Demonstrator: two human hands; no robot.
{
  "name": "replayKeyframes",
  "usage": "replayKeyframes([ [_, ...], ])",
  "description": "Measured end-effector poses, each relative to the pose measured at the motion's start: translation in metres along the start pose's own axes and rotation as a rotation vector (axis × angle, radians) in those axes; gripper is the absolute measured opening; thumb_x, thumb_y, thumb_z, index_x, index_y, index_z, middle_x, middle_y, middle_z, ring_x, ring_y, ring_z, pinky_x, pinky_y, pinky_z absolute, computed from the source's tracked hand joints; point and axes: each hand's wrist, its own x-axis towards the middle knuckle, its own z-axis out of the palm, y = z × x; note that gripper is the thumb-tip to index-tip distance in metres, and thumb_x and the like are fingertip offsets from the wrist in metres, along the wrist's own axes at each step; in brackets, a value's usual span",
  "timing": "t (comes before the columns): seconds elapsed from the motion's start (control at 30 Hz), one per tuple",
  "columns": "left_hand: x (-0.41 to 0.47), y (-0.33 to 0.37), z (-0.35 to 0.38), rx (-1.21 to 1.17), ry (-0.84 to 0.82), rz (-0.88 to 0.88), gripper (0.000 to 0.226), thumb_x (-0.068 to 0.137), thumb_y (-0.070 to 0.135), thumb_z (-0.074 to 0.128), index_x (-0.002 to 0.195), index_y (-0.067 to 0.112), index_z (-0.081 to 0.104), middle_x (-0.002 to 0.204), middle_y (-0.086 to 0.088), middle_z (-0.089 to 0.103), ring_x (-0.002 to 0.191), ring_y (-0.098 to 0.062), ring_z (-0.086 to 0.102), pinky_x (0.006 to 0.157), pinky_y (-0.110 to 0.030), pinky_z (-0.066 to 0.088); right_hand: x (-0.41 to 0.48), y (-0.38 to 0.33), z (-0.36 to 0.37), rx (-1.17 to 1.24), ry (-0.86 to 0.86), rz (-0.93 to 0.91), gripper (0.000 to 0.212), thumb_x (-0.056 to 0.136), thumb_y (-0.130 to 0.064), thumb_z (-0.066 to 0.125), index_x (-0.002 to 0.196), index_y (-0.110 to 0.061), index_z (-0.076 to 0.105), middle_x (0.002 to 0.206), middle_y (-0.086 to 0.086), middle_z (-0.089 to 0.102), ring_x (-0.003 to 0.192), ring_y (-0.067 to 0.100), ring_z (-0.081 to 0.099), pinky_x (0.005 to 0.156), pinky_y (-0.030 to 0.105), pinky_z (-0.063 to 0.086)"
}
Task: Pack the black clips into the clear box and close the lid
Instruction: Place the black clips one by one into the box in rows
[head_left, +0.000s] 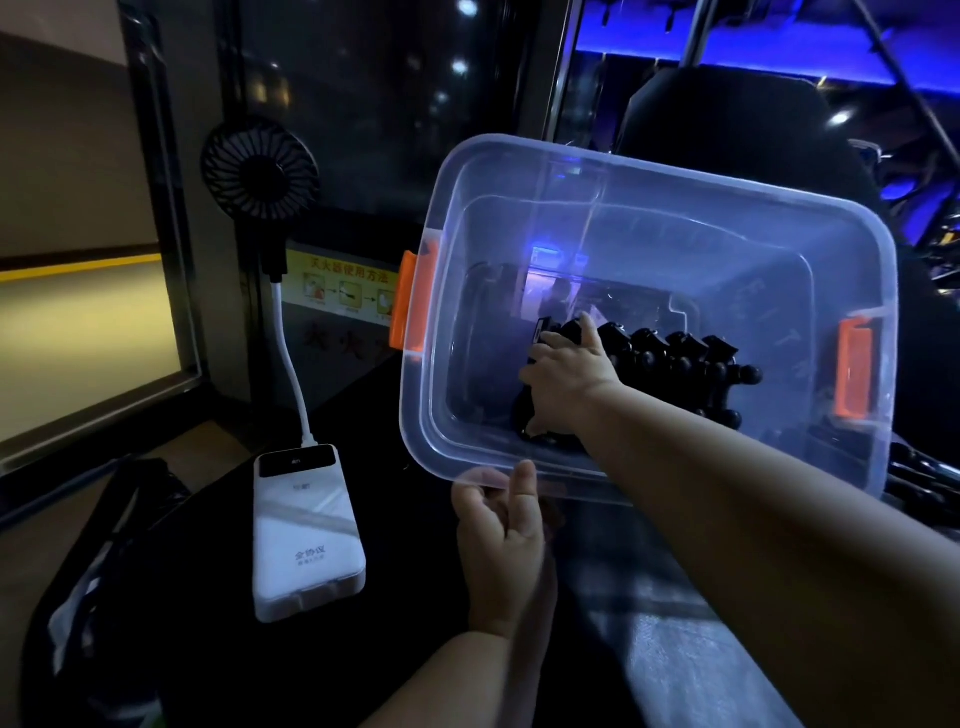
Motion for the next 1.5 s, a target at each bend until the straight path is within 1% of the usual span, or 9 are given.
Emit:
replayKeyframes([
  [0.2, 0.002, -0.003, 0.0, 0.008, 0.007, 0.007, 0.019, 0.087, 0.028, 0.06, 0.081, 0.017, 0.045, 0.062, -0.001, 0.056, 0.05, -0.006, 0.053, 0.06, -0.027, 0.047, -0.004, 0.0, 0.001, -0.052, 0.018, -0.018, 0.069, 0.08, -0.068, 0.053, 0.138, -0.032, 0.044, 0.151, -0.002, 0.031, 0.146, 0.021, 0.009, 0.106, 0.063, -0.018],
  [0.3, 0.003, -0.004, 0.0, 0.019, 0.008, 0.033, 0.035, 0.083, 0.051, 0.059, 0.081, 0.019, 0.044, 0.062, -0.001, 0.056, 0.051, -0.009, 0.053, 0.06, -0.031, 0.048, -0.01, 0.006, -0.001, -0.096, 0.089, -0.053, 0.072, 0.082, -0.072, 0.045, 0.142, -0.033, 0.039, 0.154, 0.0, 0.026, 0.147, 0.021, 0.003, 0.103, 0.066, -0.021],
  [0.43, 0.006, -0.008, 0.0, 0.041, 0.004, 0.024, 0.06, 0.065, 0.08, 0.055, 0.082, 0.024, 0.043, 0.067, -0.012, 0.063, 0.055, -0.026, 0.059, 0.06, -0.04, 0.052, -0.022, 0.02, -0.01, 0.119, 0.17, -0.015, 0.07, 0.08, -0.073, 0.046, 0.138, -0.035, 0.043, 0.153, -0.004, 0.027, 0.147, 0.016, 0.0, 0.108, 0.065, -0.017],
  [0.53, 0.005, -0.002, 0.0, 0.038, -0.013, -0.012, 0.048, 0.074, 0.065, 0.059, 0.084, 0.021, 0.043, 0.068, -0.017, 0.062, 0.056, -0.029, 0.06, 0.06, -0.044, 0.052, -0.043, 0.031, -0.01, 0.294, 0.218, 0.059, 0.061, 0.082, -0.07, 0.048, 0.132, -0.035, 0.051, 0.149, -0.005, 0.033, 0.146, 0.016, 0.006, 0.111, 0.062, -0.009],
  [0.77, -0.001, 0.008, 0.004, -0.019, -0.067, -0.002, 0.016, 0.096, 0.019, 0.05, 0.087, 0.014, 0.038, 0.068, -0.003, 0.07, 0.046, -0.007, 0.054, 0.049, -0.016, 0.044, -0.118, 0.047, 0.02, 0.53, 0.519, 0.343, 0.036, 0.08, -0.064, 0.056, 0.096, -0.035, 0.07, 0.101, -0.007, 0.067, 0.112, 0.018, 0.051, 0.097, 0.042, 0.026],
  [1.03, -0.002, 0.005, 0.007, -0.002, -0.047, 0.029, 0.018, 0.099, 0.02, 0.047, 0.085, 0.019, 0.036, 0.06, 0.006, 0.069, 0.041, -0.003, 0.05, 0.045, -0.013, 0.041, -0.2, 0.062, 0.072, 0.652, 0.589, 0.481, 0.056, 0.079, -0.067, 0.036, 0.104, -0.028, 0.068, 0.105, -0.003, 0.064, 0.106, 0.023, 0.056, 0.092, 0.041, 0.031],
  [1.3, -0.006, 0.007, 0.007, 0.046, -0.03, 0.021, 0.019, 0.1, 0.026, 0.046, 0.085, 0.023, 0.035, 0.072, 0.001, 0.068, 0.041, -0.001, 0.05, 0.044, -0.014, 0.041, -0.261, 0.091, 0.1, 0.612, 0.703, 0.616, 0.047, 0.083, -0.052, 0.044, 0.115, -0.023, 0.062, 0.114, 0.0, 0.061, 0.111, 0.023, 0.054, 0.096, 0.038, 0.027],
  [1.4, -0.007, 0.008, 0.006, 0.059, -0.03, 0.016, 0.016, 0.1, 0.027, 0.045, 0.088, 0.02, 0.038, 0.075, 0.0, 0.068, 0.042, -0.002, 0.049, 0.047, -0.016, 0.041, -0.279, 0.105, 0.106, 0.609, 0.563, 0.788, 0.04, 0.088, -0.05, 0.052, 0.12, -0.027, 0.058, 0.122, 0.002, 0.058, 0.119, 0.023, 0.047, 0.101, 0.039, 0.024],
  [1.5, -0.008, 0.009, 0.006, 0.075, -0.036, 0.013, 0.021, 0.1, 0.029, 0.045, 0.099, 0.009, 0.041, 0.078, -0.002, 0.07, 0.044, -0.003, 0.049, 0.05, -0.021, 0.041, -0.297, 0.117, 0.124, 0.572, 0.134, 0.958, 0.058, 0.086, -0.065, 0.042, 0.131, -0.029, 0.047, 0.137, 0.006, 0.046, 0.131, 0.026, 0.036, 0.111, 0.052, 0.015],
])
